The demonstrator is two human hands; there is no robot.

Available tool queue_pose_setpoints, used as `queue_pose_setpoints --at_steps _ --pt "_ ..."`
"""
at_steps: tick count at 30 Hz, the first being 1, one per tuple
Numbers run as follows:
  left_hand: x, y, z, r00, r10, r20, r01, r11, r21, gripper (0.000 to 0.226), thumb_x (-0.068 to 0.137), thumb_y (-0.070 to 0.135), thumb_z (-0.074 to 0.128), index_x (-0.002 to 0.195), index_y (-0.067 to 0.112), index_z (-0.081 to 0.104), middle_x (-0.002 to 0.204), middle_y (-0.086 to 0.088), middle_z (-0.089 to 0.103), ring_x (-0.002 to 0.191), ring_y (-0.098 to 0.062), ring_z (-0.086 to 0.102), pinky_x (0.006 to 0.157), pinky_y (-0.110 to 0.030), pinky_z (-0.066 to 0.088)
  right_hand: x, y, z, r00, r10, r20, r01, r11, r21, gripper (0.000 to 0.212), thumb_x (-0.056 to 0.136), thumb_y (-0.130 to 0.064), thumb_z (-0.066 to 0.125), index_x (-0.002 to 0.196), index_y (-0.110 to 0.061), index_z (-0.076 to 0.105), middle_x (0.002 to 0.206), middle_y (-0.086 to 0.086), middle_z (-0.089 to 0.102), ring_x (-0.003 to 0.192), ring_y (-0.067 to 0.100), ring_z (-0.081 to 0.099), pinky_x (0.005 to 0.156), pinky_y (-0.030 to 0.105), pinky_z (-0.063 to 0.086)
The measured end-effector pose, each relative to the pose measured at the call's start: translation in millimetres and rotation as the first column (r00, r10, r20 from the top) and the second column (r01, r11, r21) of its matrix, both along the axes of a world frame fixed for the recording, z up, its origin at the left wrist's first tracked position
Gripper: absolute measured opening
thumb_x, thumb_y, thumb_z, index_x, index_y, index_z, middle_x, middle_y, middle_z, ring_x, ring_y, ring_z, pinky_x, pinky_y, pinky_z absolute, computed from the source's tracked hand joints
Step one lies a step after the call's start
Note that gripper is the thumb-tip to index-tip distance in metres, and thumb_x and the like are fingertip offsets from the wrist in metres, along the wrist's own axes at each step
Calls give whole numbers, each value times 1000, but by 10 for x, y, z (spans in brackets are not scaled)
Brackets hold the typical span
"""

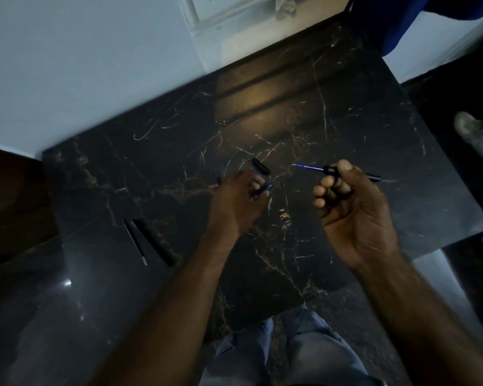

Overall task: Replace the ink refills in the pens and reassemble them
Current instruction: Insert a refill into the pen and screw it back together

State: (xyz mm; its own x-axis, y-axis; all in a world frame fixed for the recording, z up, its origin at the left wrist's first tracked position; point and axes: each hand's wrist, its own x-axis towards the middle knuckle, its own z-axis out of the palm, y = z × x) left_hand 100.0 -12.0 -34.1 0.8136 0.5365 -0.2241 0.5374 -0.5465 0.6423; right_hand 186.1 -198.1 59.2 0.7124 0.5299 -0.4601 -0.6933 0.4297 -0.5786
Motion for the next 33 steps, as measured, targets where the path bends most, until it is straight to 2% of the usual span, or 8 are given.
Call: queue_pose_setpoints --at_steps 3,8,10,12,16,19,23,33 --pt "179 -25 -101 996 -68 -51 74 990 123 23 89 31 85 109 26 75 108 11 71 88 3 61 68 -4 31 -4 -24 10 999 3 39 -4 1000 24 13 103 -18 60 93 -14 68 79 1 70 73 14 70 62 25 56" --pt "171 -49 -83 992 -93 -90 102 989 106 10 95 21 81 105 18 78 101 3 79 87 -8 74 76 -26 59 22 -61 85 998 -23 50 22 999 34 12 101 -17 60 92 -14 69 79 2 70 73 15 70 61 25 56" --pt "204 -77 38 997 65 -37 -68 994 -83 5 96 17 80 101 15 80 90 4 78 77 -5 72 76 -34 63 30 -63 140 997 -42 60 41 999 19 10 99 -18 62 91 -15 68 78 2 70 72 15 70 60 25 56" --pt "277 -86 327 929 353 109 -273 855 -440 5 98 10 78 102 9 80 86 -2 80 72 -11 74 69 -39 68 51 -53 206 994 -67 92 66 998 10 8 97 -17 63 92 -13 66 77 3 70 71 16 69 59 25 56" --pt "349 -101 1098 662 638 393 -1 525 -851 11 102 11 71 97 18 78 96 -10 82 80 -18 80 64 -27 63 84 -26 360 972 -106 212 113 993 -22 10 101 -15 58 97 -7 61 79 6 70 72 20 69 59 27 56" --pt "353 -165 1468 629 669 396 90 443 -892 7 105 12 67 108 8 70 96 -11 82 84 -20 81 68 -28 64 94 36 505 951 -139 276 151 988 -22 11 102 -15 56 98 -7 61 81 7 71 73 21 71 59 27 57" --pt "343 -256 1650 645 686 336 81 376 -923 36 99 21 66 124 -4 62 95 -7 82 84 -16 81 70 -24 64 80 120 645 927 -171 335 188 982 -19 9 102 -14 57 98 -7 61 81 9 73 73 23 72 59 29 58" --pt "240 -325 1696 641 680 356 112 377 -920 14 105 16 61 109 4 67 98 -6 82 84 -16 81 71 -25 64 17 203 695 920 -210 331 223 975 -4 9 101 -14 59 101 -5 60 81 9 73 74 22 73 60 27 58"
